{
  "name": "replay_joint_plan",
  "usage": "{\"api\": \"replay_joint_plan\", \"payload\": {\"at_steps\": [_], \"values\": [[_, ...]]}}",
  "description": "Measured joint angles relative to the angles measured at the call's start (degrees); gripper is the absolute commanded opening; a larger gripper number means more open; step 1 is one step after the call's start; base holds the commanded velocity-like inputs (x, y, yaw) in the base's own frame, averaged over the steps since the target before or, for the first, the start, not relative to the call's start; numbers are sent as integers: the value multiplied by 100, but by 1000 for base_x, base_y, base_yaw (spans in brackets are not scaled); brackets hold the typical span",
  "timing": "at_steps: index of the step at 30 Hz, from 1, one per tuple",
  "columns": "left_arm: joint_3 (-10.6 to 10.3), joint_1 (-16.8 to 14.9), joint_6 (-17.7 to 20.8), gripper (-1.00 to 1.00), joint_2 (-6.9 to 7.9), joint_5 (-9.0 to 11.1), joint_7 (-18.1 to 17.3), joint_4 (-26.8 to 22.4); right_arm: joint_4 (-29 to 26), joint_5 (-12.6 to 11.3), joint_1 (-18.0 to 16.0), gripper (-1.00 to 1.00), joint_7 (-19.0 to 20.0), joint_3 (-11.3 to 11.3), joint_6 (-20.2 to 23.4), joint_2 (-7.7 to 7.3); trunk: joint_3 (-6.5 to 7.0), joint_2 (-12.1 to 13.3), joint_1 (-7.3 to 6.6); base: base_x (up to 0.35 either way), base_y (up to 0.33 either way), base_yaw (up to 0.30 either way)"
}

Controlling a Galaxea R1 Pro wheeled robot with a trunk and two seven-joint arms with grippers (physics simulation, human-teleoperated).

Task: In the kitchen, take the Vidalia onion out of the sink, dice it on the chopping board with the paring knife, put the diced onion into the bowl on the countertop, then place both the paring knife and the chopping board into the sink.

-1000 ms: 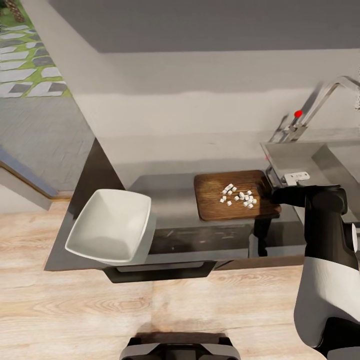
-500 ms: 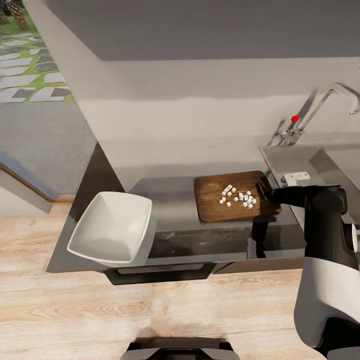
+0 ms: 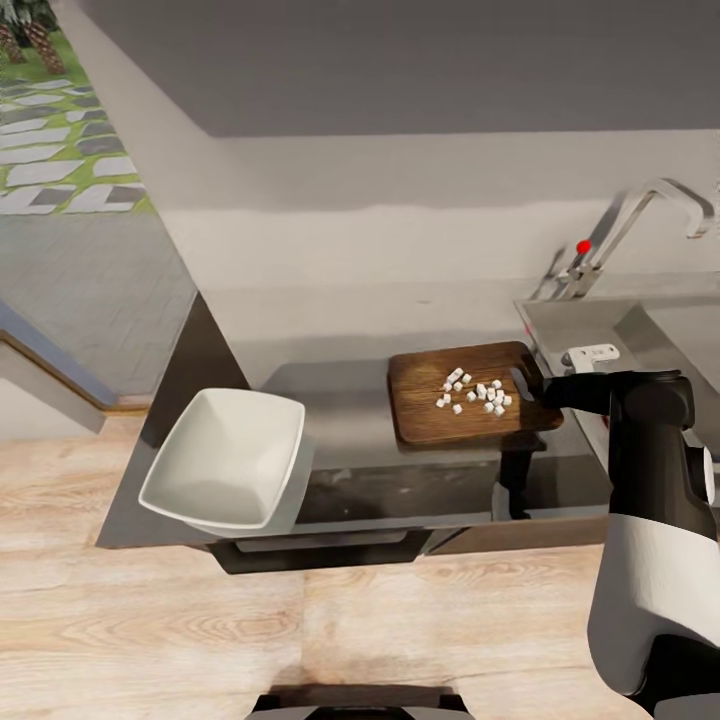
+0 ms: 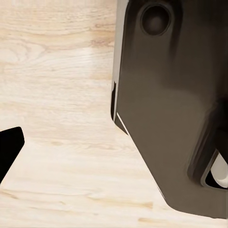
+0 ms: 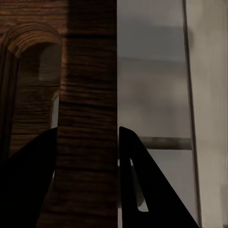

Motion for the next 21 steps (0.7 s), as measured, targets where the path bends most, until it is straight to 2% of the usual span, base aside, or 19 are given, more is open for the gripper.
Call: {"api": "replay_joint_plan", "payload": {"at_steps": [16, 21], "values": [[0, 0, 9, 100, -21, 0, -4, -9, 0, 0, 0, -100, 0, 0, 0, 1, 146, 1, 0, 0, 0, 0], [0, 0, 145, 100, -22, 0, -1, -9, 0, -1, 0, -100, 0, 0, 0, 4, 191, 1, 0, 0, 0, 0]]}}
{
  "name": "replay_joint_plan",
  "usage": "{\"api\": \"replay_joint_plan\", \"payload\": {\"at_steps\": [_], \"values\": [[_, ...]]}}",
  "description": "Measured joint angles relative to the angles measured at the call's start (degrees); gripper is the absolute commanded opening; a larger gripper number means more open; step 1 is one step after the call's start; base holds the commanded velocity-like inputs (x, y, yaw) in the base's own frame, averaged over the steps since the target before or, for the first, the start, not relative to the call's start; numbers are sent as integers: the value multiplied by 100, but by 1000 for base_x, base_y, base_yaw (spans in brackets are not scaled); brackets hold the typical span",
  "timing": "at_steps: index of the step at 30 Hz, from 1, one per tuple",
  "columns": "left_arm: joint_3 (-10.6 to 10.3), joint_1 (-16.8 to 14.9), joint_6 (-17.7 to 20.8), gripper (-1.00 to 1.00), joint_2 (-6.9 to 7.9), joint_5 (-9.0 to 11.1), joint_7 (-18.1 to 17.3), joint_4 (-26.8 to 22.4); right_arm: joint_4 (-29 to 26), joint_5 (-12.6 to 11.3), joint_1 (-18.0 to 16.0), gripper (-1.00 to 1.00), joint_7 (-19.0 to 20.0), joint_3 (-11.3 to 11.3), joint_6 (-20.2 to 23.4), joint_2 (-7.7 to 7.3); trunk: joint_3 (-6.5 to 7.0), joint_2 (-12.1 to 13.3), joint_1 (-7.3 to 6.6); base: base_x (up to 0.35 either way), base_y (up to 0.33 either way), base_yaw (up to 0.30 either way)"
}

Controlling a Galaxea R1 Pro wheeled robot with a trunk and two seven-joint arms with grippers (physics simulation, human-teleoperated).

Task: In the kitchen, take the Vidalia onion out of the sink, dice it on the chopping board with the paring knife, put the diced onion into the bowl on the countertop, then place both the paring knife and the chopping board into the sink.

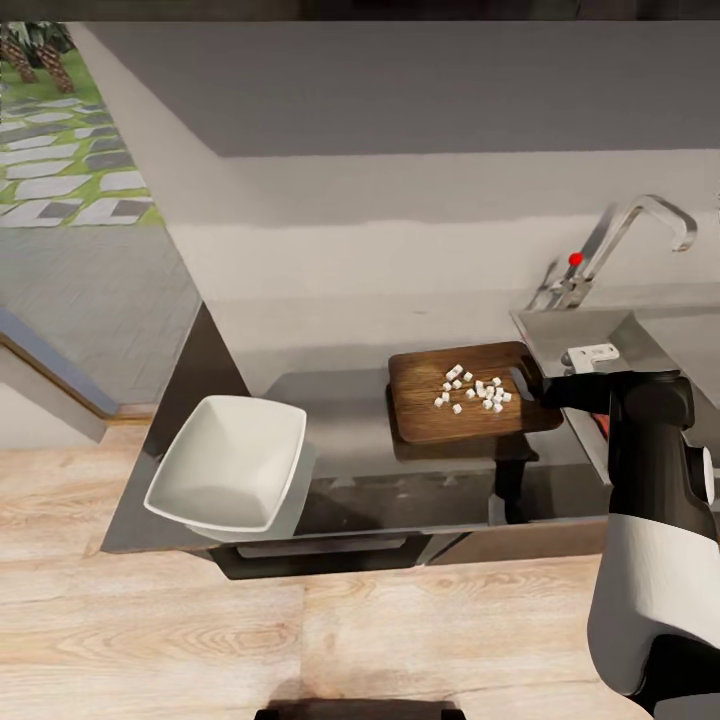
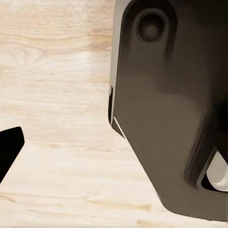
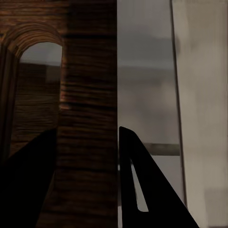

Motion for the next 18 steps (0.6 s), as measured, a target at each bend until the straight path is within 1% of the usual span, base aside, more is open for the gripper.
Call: {"api": "replay_joint_plan", "payload": {"at_steps": [18], "values": [[0, 0, 40, 100, 0, 0, -1, 0, 0, 0, 1, -100, 0, 0, 1, 9, 164, 0, 0, 0, 0, 0]]}}
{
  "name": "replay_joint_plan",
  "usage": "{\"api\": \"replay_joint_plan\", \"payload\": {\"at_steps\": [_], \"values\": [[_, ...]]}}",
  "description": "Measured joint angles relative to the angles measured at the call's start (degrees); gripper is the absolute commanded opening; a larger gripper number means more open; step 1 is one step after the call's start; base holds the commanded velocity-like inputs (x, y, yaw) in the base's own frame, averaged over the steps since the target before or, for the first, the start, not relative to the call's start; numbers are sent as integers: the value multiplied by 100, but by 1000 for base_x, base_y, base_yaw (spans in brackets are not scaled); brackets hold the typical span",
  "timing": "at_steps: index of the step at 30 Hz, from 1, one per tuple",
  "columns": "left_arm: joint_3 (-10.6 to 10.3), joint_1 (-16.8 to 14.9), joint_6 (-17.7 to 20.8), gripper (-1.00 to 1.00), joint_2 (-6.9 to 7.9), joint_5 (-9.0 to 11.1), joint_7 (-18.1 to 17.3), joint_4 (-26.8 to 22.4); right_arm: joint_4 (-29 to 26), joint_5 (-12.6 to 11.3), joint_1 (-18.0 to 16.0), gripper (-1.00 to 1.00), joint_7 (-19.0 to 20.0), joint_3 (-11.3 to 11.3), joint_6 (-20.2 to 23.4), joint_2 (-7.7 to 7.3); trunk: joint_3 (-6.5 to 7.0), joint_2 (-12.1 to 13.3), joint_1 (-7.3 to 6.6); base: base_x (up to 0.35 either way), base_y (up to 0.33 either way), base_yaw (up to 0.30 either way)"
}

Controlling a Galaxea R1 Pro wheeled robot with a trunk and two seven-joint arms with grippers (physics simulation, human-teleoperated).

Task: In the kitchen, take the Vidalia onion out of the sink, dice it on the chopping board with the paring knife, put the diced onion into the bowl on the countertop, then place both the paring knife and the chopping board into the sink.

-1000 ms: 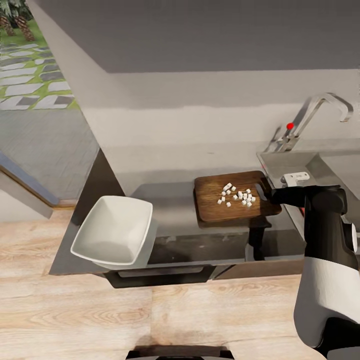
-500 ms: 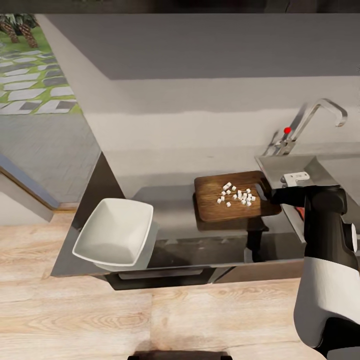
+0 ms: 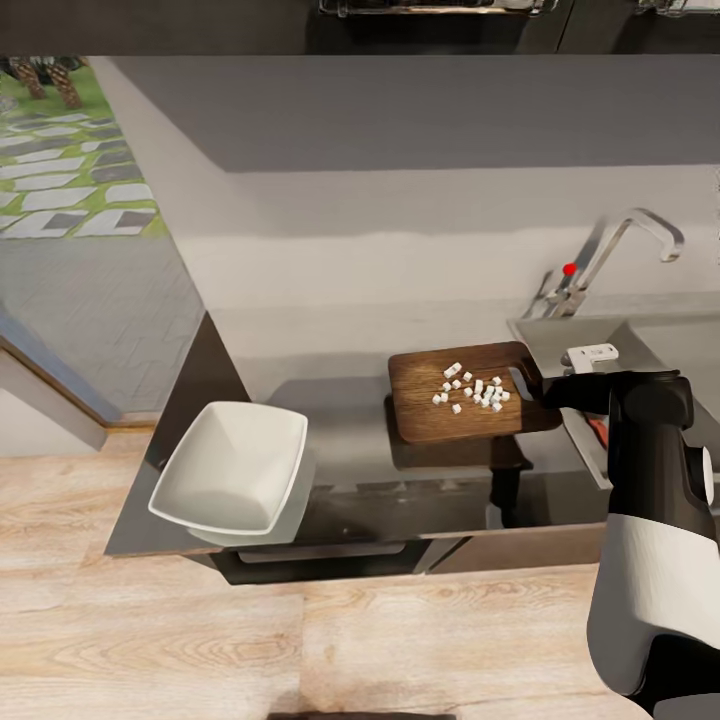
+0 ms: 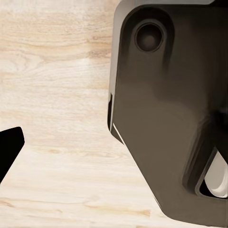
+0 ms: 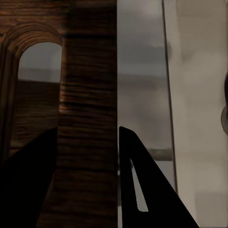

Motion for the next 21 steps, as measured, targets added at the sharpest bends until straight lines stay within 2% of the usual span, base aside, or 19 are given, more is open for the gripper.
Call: {"api": "replay_joint_plan", "payload": {"at_steps": [21], "values": [[0, 0, 0, 100, 0, 0, 0, 0, 0, 1, 2, -100, 0, 0, -1, -9, 191, 0, 0, 0, 0, 0]]}}
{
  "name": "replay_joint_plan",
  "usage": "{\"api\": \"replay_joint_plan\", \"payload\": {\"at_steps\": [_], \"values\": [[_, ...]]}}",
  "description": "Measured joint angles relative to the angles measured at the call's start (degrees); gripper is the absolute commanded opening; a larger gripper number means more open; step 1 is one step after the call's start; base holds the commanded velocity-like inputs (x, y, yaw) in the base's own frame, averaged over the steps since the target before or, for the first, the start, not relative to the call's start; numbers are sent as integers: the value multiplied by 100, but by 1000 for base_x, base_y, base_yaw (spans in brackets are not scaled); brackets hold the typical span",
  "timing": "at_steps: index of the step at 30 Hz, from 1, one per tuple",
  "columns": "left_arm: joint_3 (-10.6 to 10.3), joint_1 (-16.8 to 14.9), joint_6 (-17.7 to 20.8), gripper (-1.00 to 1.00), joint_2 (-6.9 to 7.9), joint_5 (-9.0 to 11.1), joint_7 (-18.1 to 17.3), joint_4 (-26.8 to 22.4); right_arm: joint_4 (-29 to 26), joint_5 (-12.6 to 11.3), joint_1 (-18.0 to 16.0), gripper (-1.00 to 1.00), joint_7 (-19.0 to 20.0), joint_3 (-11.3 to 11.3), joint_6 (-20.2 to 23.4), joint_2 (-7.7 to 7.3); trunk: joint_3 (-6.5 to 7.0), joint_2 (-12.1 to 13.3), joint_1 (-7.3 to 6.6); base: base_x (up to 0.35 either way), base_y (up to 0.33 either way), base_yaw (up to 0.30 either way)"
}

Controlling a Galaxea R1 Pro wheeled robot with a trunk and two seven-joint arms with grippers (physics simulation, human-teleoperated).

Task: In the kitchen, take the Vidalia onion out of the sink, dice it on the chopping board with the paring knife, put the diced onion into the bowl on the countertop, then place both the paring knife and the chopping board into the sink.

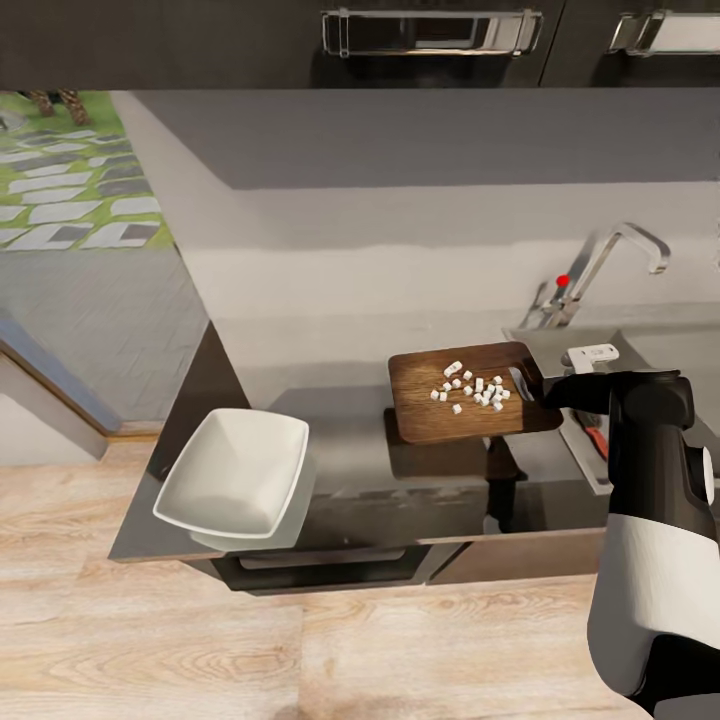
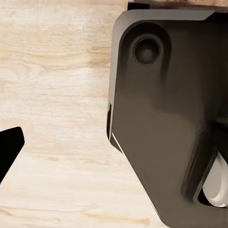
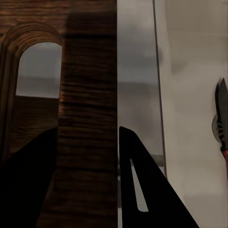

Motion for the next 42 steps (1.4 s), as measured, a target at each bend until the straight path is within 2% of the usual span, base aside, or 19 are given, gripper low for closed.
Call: {"api": "replay_joint_plan", "payload": {"at_steps": [42], "values": [[0, 0, 0, 100, 0, 0, -2, 0, 0, 8, 1, -100, 0, -4, 1, -1, 382, 0, 0, 0, 0, 0]]}}
